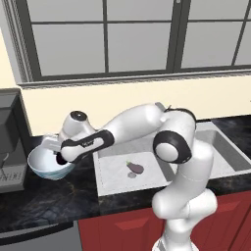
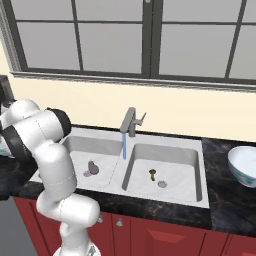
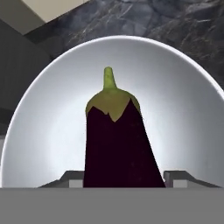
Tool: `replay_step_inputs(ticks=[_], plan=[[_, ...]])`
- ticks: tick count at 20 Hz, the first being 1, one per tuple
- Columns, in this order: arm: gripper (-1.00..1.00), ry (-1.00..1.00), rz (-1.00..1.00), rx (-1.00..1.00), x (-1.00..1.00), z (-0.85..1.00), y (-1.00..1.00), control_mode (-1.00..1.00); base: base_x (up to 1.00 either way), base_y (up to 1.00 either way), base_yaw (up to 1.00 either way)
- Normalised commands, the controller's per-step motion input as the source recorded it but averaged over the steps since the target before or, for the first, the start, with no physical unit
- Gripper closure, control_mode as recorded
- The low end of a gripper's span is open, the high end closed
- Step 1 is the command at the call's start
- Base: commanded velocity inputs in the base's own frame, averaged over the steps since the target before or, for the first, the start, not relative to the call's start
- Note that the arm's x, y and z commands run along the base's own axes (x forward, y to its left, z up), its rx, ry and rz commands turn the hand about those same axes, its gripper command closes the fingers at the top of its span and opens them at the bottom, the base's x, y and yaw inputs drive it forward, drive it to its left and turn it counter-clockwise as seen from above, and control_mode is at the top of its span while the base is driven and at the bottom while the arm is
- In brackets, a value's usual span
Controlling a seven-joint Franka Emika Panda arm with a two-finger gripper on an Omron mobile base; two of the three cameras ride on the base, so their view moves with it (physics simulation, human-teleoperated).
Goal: Pick the eggplants from the sink and place them in one bowl. Place the mushroom in the other bowl. Then turn off the sink faucet.
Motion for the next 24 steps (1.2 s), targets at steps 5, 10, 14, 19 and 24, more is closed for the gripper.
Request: replay_step_inputs(ticks=[5,10,14,19,24], plan=[[1.0,0.1,0.0,-0.06,0.17,-0.05,0.39,-1.0,0.0,0.0,0.0],[-1.0,0.01,-0.07,-0.14,0.04,0.0,0.2,-1.0,0.0,0.0,0.0],[-1.0,-0.11,-0.13,-0.08,-0.14,0.01,-0.14,-1.0,0.0,0.0,0.0],[-1.0,-0.26,-0.04,0.0,-0.32,0.0,-0.62,-1.0,0.0,0.0,0.0],[-1.0,-0.31,0.0,0.12,-0.32,0.15,-0.95,-1.0,0.0,0.0,0.0]])
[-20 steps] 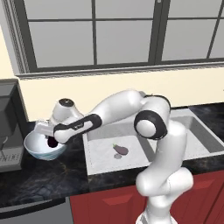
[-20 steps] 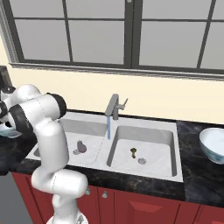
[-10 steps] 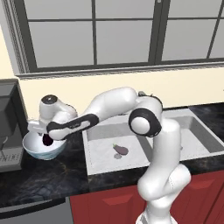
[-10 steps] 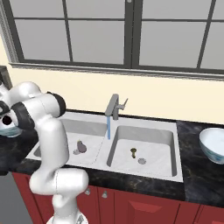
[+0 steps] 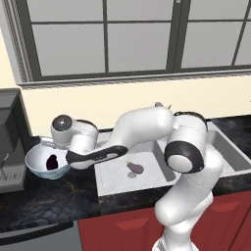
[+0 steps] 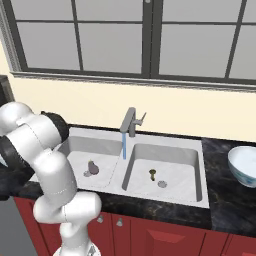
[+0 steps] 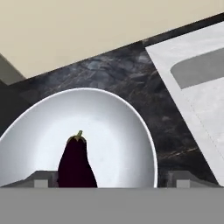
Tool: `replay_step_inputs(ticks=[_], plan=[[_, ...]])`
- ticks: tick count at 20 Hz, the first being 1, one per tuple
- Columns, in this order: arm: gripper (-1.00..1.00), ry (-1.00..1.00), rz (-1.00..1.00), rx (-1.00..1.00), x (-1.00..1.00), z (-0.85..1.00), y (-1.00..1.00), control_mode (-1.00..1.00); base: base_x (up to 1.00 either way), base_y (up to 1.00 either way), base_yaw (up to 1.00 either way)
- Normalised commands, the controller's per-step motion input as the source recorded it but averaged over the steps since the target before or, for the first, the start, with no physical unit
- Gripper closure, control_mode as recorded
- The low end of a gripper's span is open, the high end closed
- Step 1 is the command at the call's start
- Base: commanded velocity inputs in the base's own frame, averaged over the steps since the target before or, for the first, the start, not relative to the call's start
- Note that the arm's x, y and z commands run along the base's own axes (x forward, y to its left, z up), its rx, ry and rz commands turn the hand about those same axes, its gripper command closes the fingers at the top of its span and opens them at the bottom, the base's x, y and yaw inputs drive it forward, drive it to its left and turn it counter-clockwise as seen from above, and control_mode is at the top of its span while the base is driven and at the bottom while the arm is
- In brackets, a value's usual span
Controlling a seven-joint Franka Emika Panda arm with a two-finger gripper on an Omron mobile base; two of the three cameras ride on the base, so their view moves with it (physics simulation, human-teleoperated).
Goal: Pick the eggplants from the sink and place them in one bowl. Place the mushroom in the other bowl. Then turn off the sink faucet.
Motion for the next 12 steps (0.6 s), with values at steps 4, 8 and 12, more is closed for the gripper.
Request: replay_step_inputs(ticks=[4,8,12], plan=[[-1.0,-0.11,0.0,0.15,-0.15,0.88,-0.67,-1.0,0.0,0.0,0.0],[-1.0,0.0,0.0,0.11,-0.17,0.95,-0.6,-1.0,0.0,0.0,0.0],[-1.0,0.08,-0.01,0.04,-0.26,0.9,-0.58,-1.0,0.0,0.0,0.0]])
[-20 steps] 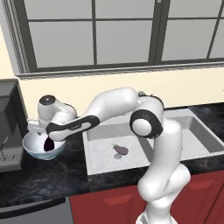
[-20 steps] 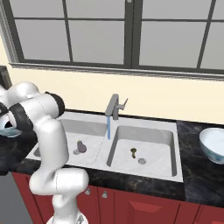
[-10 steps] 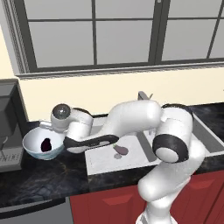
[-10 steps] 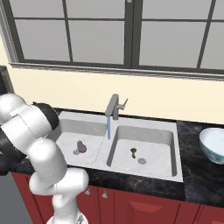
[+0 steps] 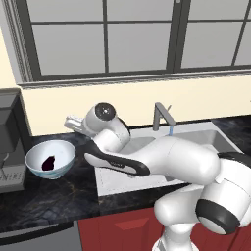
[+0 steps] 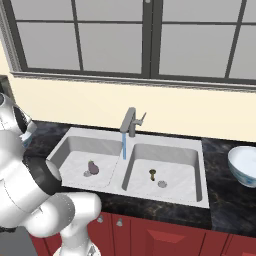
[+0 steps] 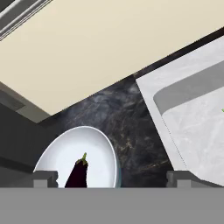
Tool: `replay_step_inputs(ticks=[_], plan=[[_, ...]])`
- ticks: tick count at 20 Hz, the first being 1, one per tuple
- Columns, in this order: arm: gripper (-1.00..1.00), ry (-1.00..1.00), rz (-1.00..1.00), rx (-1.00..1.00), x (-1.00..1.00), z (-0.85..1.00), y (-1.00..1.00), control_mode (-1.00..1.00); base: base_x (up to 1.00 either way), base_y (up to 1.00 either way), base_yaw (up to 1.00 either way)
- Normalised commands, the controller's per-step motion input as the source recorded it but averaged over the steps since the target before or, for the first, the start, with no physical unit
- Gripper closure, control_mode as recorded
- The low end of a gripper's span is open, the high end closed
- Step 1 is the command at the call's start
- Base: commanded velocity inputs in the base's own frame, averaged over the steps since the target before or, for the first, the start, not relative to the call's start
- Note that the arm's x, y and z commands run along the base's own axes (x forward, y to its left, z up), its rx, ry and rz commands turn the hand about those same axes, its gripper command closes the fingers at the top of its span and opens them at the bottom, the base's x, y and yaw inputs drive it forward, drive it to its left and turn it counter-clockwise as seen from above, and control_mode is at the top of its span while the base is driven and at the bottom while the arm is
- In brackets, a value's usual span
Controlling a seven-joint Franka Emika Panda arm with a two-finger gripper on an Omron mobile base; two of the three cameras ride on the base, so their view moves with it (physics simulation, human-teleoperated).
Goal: Pick the eggplants from the sink and place them in one bowl. Place the mushroom in the other bowl. Then turn off the sink faucet.
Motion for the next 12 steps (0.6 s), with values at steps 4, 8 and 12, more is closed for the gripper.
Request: replay_step_inputs(ticks=[4,8,12], plan=[[-1.0,0.25,-0.06,0.0,-0.3,0.53,-0.72,-1.0,0.0,0.0,0.0],[-1.0,0.28,-0.01,0.0,-0.23,0.24,-0.68,-1.0,0.0,0.0,0.0],[-1.0,0.2,0.0,-0.13,-0.01,0.03,-0.45,-1.0,0.0,0.0,0.0]])
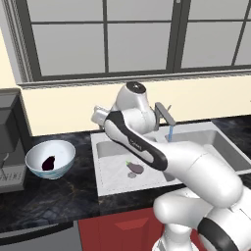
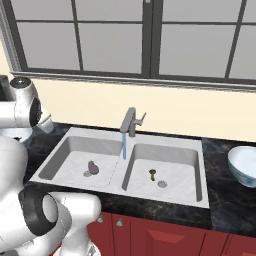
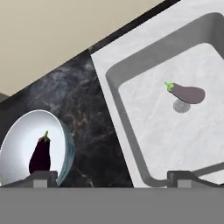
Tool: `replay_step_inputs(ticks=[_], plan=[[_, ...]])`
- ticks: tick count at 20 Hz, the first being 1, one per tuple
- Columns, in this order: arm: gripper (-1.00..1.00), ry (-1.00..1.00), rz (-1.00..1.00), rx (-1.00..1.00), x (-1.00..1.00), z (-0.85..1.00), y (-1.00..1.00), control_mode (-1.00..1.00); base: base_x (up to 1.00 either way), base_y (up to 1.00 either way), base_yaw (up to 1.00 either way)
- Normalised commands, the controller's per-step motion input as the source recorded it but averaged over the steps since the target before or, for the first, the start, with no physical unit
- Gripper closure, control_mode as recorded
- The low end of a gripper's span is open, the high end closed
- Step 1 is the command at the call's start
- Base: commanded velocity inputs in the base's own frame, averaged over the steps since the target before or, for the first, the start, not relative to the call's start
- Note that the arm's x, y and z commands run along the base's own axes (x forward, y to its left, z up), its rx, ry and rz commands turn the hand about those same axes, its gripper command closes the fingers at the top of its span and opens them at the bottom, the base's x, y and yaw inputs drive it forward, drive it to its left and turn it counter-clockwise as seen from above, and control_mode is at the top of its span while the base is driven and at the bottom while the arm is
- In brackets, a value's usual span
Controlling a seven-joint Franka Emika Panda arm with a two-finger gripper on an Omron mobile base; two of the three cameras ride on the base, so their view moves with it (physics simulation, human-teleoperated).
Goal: Pick the eggplants from the sink and place them in one bowl. Place the mushroom in the other bowl. Then turn off the sink faucet.
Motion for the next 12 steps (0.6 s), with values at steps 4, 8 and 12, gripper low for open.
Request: replay_step_inputs(ticks=[4,8,12], plan=[[-1.0,0.19,0.06,-0.14,0.02,0.0,-0.24,-1.0,0.0,0.0,0.0],[-1.0,0.06,0.26,-0.09,0.01,-0.08,-0.29,-1.0,0.0,0.0,0.0],[-1.0,0.0,0.38,0.0,0.0,-0.42,-0.49,-1.0,0.0,0.0,0.0]])
